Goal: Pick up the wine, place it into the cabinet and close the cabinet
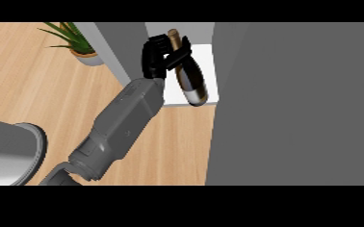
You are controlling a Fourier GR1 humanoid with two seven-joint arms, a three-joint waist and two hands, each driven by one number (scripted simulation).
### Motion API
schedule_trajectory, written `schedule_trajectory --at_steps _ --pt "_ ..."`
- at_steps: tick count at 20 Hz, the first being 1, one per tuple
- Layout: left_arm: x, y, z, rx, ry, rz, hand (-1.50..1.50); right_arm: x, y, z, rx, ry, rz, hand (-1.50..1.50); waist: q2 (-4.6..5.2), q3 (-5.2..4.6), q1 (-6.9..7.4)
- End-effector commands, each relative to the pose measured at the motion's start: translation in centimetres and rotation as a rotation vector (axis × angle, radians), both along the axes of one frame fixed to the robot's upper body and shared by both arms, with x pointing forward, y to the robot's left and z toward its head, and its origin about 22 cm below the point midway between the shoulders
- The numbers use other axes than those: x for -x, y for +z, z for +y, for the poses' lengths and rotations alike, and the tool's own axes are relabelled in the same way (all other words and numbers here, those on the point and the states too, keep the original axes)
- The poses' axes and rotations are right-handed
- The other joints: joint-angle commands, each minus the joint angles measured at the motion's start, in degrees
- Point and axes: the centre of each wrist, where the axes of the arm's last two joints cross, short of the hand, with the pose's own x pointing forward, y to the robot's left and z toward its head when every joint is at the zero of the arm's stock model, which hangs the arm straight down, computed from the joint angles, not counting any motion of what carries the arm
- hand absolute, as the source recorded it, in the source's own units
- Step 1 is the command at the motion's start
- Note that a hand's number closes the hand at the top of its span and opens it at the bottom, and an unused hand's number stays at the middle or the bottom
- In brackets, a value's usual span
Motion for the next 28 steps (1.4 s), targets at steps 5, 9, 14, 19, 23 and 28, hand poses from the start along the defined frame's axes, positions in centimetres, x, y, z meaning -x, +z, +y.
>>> schedule_trajectory --at_steps 5,9,14,19,23,28 --pt "-2.4 2.0 1.8 -0.174 0.117 -0.009 1.50 2.6 1.9 0.2 -0.099 0.069 -0.022 -1.50 0.17 -0.03 -0.05" --pt "-2.9 2.0 2.7 -0.342 0.185 -0.014 -1.50 2.3 1.8 0.0 -0.071 0.090 -0.025 -1.50 0.55 -0.01 -0.98" --pt "-2.7 0.6 3.7 -0.373 0.205 0.047 -1.50 3.7 2.2 -0.3 -0.087 0.100 -0.034 -1.50 0.59 -0.02 -1.91" --pt "-2.3 -0.5 4.2 -0.416 0.219 0.055 -1.50 2.3 1.8 0.0 -0.094 0.094 -0.051 -1.50 0.92 -0.07 -1.30" --pt "-2.4 -0.3 4.3 -0.445 0.238 0.066 -1.50 2.1 0.9 0.0 -0.095 0.077 -0.030 -1.50 0.80 -0.03 -1.36" --pt "-3.3 1.2 6.0 -0.419 0.211 0.016 -1.50 3.1 1.8 0.2 -0.095 0.112 -0.039 -1.50 0.66 -0.09 -1.10"
